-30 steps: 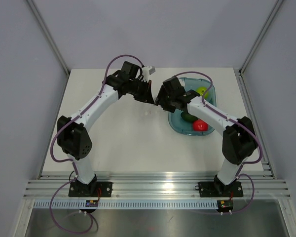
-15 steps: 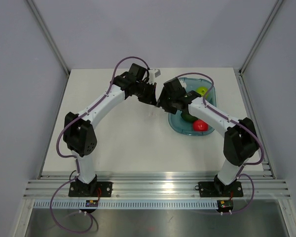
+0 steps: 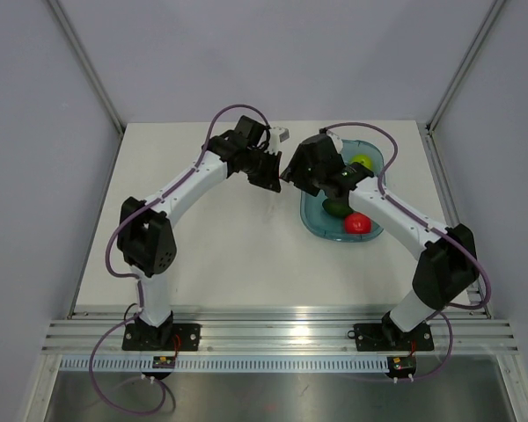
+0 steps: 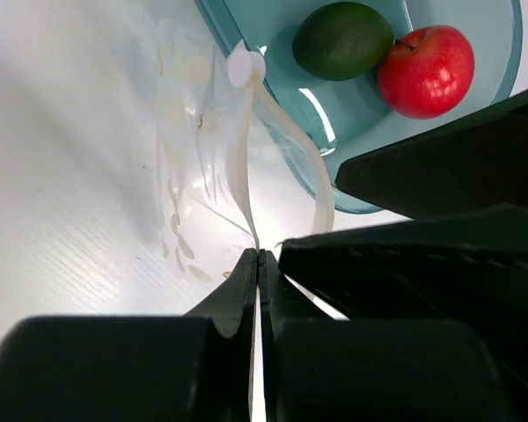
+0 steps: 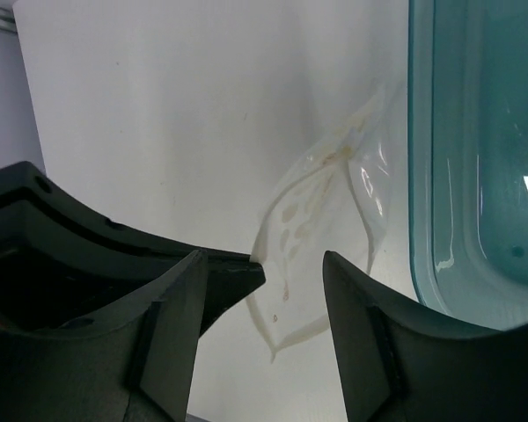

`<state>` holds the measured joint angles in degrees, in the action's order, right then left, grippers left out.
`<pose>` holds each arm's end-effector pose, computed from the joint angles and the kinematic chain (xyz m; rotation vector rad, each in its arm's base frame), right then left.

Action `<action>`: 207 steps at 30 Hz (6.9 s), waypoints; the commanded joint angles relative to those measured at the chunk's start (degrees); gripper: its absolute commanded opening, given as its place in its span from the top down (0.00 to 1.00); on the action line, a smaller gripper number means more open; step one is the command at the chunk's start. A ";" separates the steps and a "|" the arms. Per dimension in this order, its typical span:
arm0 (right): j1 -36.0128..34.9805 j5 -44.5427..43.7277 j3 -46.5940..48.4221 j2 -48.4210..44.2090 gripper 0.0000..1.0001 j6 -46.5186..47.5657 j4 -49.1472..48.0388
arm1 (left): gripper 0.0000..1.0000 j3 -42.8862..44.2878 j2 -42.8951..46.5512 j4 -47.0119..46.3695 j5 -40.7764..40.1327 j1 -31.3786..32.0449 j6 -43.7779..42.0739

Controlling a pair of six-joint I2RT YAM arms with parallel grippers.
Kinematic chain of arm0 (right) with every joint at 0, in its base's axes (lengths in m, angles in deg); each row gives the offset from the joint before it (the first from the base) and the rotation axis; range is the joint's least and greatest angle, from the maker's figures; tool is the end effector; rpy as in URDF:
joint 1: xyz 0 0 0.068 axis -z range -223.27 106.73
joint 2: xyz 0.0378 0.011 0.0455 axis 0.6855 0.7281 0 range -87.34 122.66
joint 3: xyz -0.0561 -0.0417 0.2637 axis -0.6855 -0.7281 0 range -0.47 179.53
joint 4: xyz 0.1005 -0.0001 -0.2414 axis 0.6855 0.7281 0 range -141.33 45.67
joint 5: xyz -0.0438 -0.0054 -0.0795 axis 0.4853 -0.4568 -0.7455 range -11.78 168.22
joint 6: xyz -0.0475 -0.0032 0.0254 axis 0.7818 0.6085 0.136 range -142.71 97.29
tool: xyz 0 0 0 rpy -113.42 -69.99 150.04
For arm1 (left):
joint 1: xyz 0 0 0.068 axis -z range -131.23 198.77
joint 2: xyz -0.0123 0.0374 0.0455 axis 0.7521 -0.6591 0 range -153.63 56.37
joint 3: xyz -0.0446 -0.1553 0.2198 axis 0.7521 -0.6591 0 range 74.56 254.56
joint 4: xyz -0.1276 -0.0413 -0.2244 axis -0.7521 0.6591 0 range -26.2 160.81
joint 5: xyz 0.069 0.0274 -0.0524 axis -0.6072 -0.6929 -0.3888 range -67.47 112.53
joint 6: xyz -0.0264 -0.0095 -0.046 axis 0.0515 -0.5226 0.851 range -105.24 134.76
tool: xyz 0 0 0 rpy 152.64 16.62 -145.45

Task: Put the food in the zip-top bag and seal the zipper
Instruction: Pick up the fake fruit from the bin, then place the fake fruit in the zipper food storage bag, then adjust the zipper food storage bag at the center of the board.

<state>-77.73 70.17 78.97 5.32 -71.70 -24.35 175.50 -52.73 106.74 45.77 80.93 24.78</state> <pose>0.3062 0.2040 0.3090 0.3713 2.3088 0.5990 0.3518 -0.2378 0.3046 0.6670 2.4504 -0.8080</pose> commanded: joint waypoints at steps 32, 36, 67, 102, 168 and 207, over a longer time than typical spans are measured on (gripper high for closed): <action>13.98 0.05 -6.21 0.95 0.17 43.88 3.27 | 1.00 8.83 -2.61 3.47 -4.35 2.03 -1.23; 13.98 4.01 -16.24 -5.20 0.16 55.48 -7.37 | 1.00 9.62 -3.22 4.00 -4.44 2.03 -1.32; 14.24 6.38 -8.16 10.69 0.29 65.78 -2.46 | 1.00 10.68 -2.87 5.58 -4.70 1.50 -1.32; 5.90 4.37 -40.32 -23.05 0.50 29.23 -72.41 | 1.00 10.94 -3.93 4.96 -1.80 1.06 0.09; -0.08 7.00 -44.11 -1.08 0.34 25.35 -91.23 | 1.00 12.35 -3.75 3.29 12.35 -3.69 4.30; 3.61 1.02 -14.76 -8.47 0.43 17.62 -16.18 | 1.00 8.83 -1.91 -0.13 13.67 -3.77 6.24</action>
<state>-74.12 69.36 60.08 -4.91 -52.99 -44.77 184.31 -58.44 109.13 57.36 77.11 30.51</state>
